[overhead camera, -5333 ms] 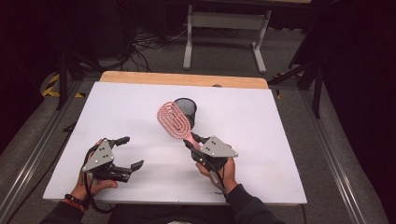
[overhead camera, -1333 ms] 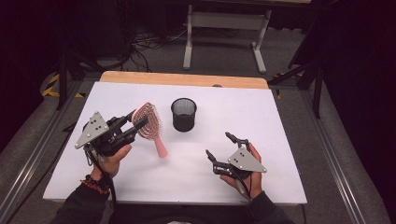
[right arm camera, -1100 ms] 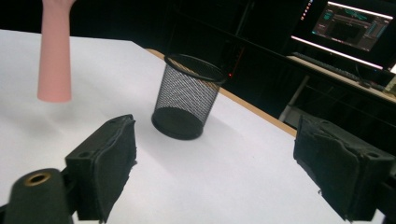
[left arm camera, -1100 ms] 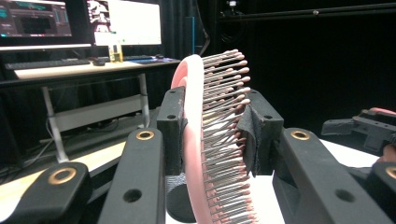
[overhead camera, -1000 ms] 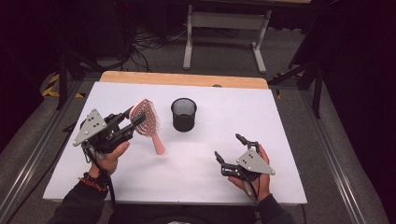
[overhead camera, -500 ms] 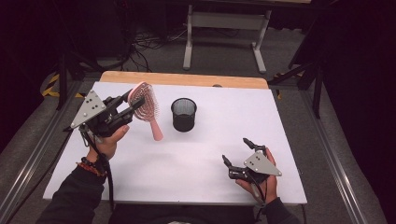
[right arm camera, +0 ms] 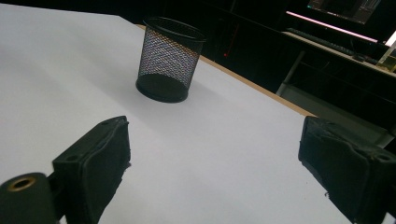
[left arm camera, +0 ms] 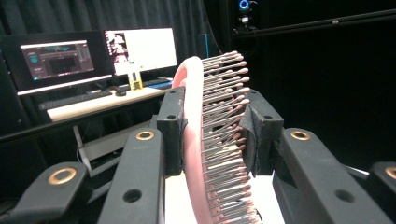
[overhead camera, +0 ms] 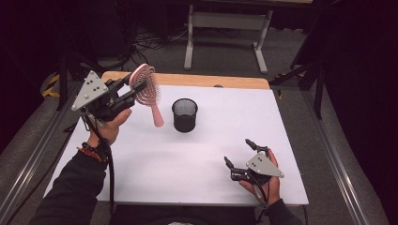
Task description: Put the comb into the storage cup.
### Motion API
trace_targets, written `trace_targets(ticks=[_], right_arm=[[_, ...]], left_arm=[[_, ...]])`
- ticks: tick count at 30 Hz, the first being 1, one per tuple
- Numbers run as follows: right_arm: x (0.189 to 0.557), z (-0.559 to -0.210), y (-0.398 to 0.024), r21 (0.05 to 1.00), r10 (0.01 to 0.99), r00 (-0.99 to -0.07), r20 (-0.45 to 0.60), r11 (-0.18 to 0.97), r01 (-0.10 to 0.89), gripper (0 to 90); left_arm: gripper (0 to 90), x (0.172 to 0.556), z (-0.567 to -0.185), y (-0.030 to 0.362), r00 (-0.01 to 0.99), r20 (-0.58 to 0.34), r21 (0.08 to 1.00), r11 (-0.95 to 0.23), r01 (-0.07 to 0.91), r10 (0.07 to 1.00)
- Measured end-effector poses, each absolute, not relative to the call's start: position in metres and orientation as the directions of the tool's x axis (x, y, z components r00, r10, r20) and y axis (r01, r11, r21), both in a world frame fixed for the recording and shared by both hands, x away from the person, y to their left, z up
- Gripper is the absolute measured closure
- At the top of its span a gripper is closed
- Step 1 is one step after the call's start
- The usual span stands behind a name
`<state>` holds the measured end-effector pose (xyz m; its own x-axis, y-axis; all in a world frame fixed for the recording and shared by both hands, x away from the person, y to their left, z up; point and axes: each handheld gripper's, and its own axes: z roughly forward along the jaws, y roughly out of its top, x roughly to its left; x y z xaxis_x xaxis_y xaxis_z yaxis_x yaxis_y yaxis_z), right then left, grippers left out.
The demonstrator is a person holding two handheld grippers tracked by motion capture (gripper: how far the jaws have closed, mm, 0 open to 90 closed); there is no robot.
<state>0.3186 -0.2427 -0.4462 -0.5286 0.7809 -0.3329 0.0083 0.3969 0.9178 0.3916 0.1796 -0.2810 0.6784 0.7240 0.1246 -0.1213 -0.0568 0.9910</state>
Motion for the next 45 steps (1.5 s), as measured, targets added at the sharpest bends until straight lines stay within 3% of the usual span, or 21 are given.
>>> trace_targets(ticks=[45], right_arm=[[0.322, -0.441, -0.255, 0.926, 0.798, -0.508, -0.323, 0.378, 0.005, 11.8]], left_arm=[[65.1, 0.434, -0.255, 0.119, 0.721, 0.122, 0.990, -0.036, -0.134, 0.682]])
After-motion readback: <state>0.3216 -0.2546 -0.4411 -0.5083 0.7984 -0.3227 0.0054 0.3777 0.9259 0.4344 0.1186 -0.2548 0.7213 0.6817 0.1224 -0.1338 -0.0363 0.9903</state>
